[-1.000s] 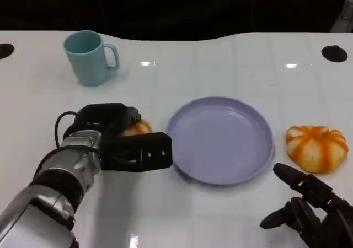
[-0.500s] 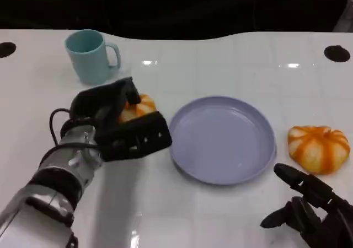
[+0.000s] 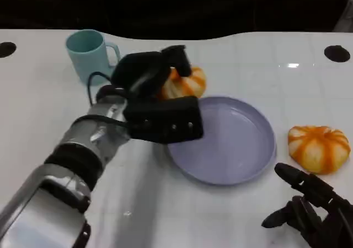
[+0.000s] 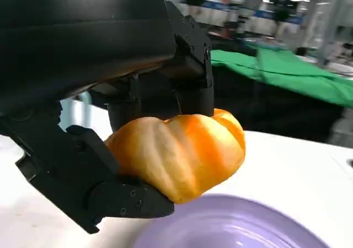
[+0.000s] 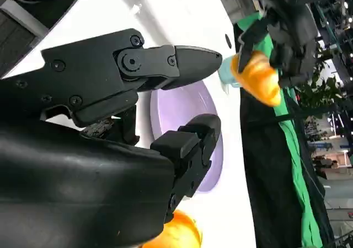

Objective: Grasp the bread from the table and place it into the plate.

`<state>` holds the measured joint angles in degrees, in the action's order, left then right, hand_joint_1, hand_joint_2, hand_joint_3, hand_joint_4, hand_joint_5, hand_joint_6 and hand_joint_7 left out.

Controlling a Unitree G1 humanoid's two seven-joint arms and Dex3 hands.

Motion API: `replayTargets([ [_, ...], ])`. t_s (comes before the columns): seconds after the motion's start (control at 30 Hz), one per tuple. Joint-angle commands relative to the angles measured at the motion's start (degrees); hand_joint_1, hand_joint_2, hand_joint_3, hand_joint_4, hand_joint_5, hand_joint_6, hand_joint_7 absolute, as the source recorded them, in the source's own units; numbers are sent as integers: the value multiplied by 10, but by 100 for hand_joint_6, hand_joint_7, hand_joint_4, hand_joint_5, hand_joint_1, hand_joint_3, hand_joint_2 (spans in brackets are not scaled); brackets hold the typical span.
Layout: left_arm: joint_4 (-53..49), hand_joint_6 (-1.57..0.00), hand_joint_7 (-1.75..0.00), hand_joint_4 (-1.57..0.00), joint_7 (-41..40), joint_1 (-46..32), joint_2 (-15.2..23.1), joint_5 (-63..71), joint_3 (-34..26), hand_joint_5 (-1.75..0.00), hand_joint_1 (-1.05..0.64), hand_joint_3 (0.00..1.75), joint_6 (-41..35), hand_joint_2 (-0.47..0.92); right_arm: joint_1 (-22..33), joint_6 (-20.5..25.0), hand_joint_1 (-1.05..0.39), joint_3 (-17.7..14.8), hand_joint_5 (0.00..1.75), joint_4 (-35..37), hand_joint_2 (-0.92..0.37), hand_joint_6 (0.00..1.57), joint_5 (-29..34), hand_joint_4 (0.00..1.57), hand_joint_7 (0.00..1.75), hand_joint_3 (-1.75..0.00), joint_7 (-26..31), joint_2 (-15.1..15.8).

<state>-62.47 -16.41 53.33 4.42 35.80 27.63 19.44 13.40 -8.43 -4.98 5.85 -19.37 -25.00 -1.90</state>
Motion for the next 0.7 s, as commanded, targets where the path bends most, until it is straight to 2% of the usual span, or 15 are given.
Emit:
replayTargets([
  [0.03,4,-64,-175,-88,8,22,-11,12,16,-175,-15,86,30,61,1,-7,-75,-4,118,0,-92,97,-6,69,31,-34,-8,9],
  [0.2,-10,-68,-175,-92,16,34,-28,36,47,-175,-19,96,54,63,4,0,-75,-4,118,-7,-92,97,-7,70,31,-34,-5,8],
  [0.6,-53,-70,-175,-91,15,47,-57,55,71,-175,-18,94,42,61,10,4,-75,-1,117,-16,-92,96,-5,70,32,-34,-1,8],
  [0.7,-65,-67,-162,-85,61,50,-64,31,55,-175,-17,90,49,66,9,-2,-75,-1,117,-13,-92,96,-6,70,33,-34,-4,6],
])
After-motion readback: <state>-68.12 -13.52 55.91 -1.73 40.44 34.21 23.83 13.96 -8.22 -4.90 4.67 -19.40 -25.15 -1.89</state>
